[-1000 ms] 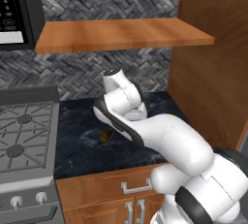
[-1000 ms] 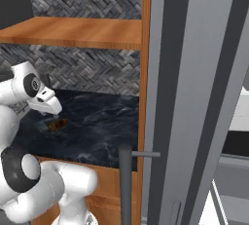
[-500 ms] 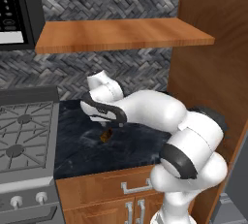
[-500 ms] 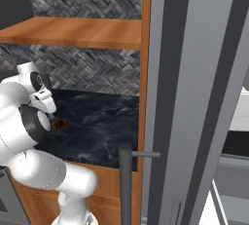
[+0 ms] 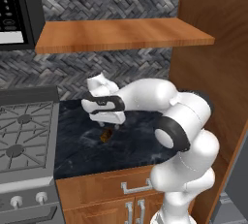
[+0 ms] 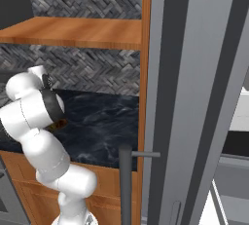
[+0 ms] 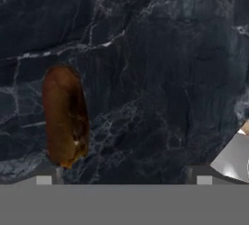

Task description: Place the sweet potato in the correct fridge rack based on whether it is a fruit or vegetable. Finally, close the fridge door.

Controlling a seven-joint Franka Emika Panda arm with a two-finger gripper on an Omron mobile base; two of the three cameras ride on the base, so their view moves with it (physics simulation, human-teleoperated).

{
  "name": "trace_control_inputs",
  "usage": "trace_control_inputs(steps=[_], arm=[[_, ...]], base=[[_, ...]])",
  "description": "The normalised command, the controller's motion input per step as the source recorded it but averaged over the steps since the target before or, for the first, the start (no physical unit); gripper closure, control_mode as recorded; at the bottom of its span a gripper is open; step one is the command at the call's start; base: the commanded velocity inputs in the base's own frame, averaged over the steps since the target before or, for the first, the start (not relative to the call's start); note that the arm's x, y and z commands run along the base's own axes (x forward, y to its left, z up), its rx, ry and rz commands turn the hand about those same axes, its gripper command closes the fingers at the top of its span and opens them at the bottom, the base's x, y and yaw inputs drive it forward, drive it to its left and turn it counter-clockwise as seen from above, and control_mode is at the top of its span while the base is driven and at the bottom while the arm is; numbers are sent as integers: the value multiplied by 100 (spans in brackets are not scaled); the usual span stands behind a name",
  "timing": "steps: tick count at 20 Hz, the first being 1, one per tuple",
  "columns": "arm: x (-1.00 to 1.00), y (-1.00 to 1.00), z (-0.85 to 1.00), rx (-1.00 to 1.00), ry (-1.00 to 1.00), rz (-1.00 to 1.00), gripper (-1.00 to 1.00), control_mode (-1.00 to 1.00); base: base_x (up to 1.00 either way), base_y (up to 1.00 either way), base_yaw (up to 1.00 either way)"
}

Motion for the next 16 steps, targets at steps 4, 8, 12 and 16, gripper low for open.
trace_control_inputs(steps=[4, 8, 12, 16], arm=[[3, 11, -34, 1, 0, -1, -100, -100], [0, 2, -38, 1, -1, 0, -100, -100], [8, 0, -33, 1, -1, 0, -100, -100], [20, 0, -21, 5, 0, 0, -100, -100]], base=[[0, 0, 0], [0, 0, 0], [0, 0, 0], [0, 0, 0]])
